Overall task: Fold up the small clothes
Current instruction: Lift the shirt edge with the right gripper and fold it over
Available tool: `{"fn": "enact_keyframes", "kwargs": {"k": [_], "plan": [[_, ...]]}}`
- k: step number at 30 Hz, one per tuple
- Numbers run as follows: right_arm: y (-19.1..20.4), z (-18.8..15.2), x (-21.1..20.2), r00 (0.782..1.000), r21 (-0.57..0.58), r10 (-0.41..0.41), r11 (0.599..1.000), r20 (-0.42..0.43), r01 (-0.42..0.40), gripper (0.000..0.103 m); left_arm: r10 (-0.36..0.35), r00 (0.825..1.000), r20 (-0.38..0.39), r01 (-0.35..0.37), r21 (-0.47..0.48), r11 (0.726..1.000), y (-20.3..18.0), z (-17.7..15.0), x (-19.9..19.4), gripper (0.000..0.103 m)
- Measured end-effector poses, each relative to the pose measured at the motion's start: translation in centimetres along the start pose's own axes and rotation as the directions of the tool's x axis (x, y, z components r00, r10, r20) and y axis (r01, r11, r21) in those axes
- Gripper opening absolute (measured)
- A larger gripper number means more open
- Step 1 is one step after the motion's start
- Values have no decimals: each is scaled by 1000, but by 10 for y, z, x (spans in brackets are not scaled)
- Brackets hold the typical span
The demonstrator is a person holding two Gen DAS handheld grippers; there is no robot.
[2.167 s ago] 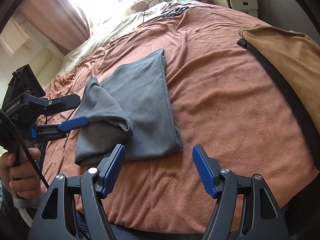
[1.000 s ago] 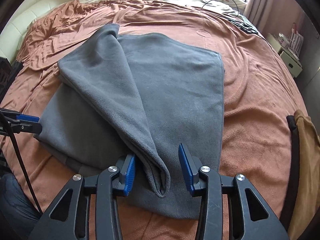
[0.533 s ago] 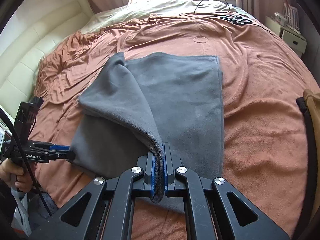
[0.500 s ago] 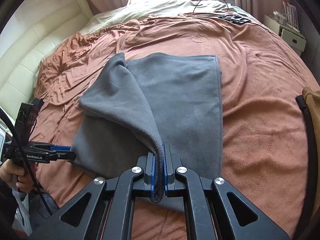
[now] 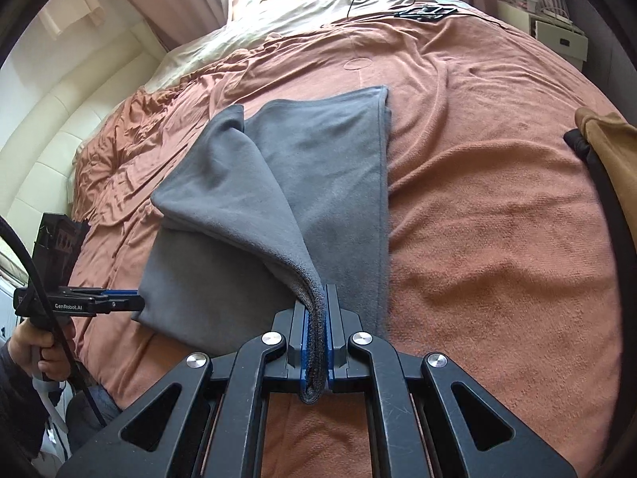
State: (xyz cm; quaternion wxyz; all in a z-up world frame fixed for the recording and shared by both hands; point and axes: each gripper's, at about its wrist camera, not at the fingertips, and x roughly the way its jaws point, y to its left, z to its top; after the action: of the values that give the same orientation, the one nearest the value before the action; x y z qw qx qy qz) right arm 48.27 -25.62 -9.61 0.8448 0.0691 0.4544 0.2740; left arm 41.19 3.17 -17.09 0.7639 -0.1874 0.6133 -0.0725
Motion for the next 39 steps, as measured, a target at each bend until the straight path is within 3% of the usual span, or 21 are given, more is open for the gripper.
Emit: {"fn": "enact_keyframes", "kwargs": {"k": [7,12,15,19,22,25,26,32,39], "plan": [[-10,-3,14,1000,35,14,999,-28,-13,2,-8,1000,2,8,-8,1000,4,-1,3,51],[-15,1,24,999,59,24,998,-32,-23,3,21,1000,8,-21,10,1000,6,-4,6,36],[-20,-1,28,998,79,35,996,-45,-32,3,37,999,8,-37,21,999,3,-5,6,34],[-22,-1,17,998,96,39,995,-57,-34,12,21,1000,11,-21,30,999,4,-6,-5,33],[-10,0,1,998,30,-28,999,-49,30,20,16,1000,22,-17,24,1000,10,-9,-15,33],[10,4,-16,996,-71,-89,994,-9,88,45,-15,998,58,15,-3,1000,16,-9,-28,33],[17,5,-20,996,-93,-93,991,6,93,50,-17,997,75,18,-5,1000,17,-9,-33,33],[66,17,-24,994,-246,-101,963,51,111,50,-43,991,128,44,-11,999,23,-8,-53,33],[116,31,13,993,-414,-109,903,33,113,50,-42,988,151,47,-30,998,45,-5,-62,34]]}}
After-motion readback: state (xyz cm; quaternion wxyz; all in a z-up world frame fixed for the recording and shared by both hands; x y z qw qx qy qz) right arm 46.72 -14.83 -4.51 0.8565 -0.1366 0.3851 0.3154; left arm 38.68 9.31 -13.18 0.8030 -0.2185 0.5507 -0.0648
